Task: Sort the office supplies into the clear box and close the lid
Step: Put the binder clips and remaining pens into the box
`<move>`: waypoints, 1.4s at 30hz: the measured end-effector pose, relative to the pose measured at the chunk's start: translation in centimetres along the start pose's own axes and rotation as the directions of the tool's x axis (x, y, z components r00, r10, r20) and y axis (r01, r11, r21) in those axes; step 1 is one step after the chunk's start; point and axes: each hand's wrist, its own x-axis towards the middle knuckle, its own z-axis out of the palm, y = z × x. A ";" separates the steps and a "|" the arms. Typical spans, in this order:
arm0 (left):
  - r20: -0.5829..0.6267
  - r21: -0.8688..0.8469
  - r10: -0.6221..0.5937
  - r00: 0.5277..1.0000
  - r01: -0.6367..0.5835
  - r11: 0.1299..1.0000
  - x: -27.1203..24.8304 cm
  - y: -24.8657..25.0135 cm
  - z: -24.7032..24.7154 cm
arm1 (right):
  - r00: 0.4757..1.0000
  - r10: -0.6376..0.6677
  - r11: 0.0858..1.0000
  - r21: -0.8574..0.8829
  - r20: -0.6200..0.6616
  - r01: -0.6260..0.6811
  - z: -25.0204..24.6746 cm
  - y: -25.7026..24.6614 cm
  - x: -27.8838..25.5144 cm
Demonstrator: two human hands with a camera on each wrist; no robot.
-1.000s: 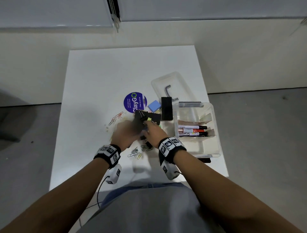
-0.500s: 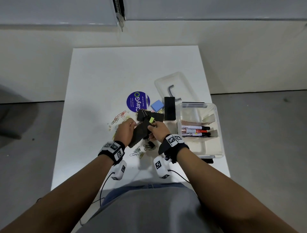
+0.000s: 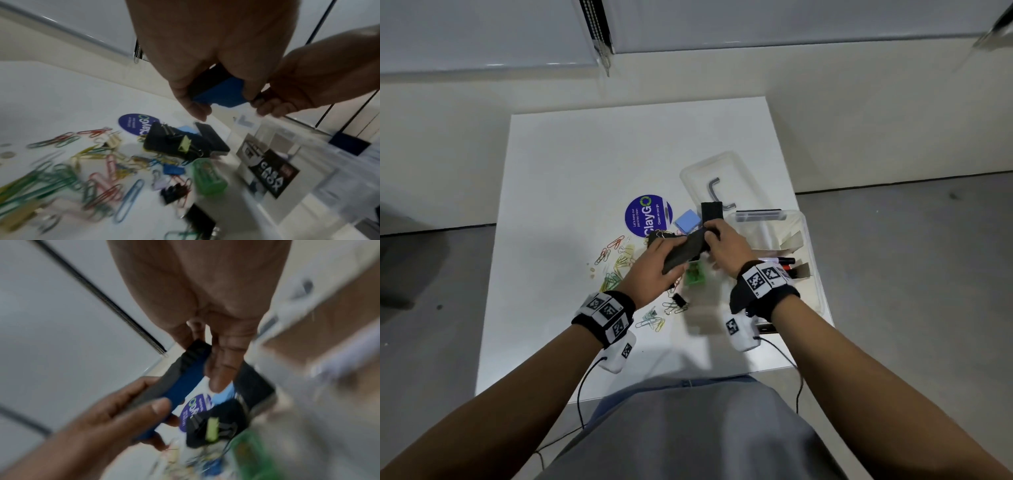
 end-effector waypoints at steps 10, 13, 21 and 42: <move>0.154 -0.363 -0.019 0.988 0.075 0.929 4.6 9.2 1.8 | 0.956 -0.291 0.721 -0.652 0.019 0.232 -9.1 3.4 -6.2; -0.016 -0.311 -0.131 0.991 0.119 0.943 7.0 8.6 3.2 | 0.970 -0.239 0.720 -0.664 0.037 0.202 -9.8 5.2 -7.7; 0.076 -0.086 -0.318 0.945 0.324 0.942 9.2 6.6 7.2 | 0.972 -0.063 0.663 -0.718 0.227 0.211 -6.5 10.1 -8.4; -0.191 -0.087 -0.273 0.943 0.261 0.962 8.7 7.2 9.1 | 0.867 0.212 0.655 -0.724 0.450 0.216 -2.0 9.5 -3.8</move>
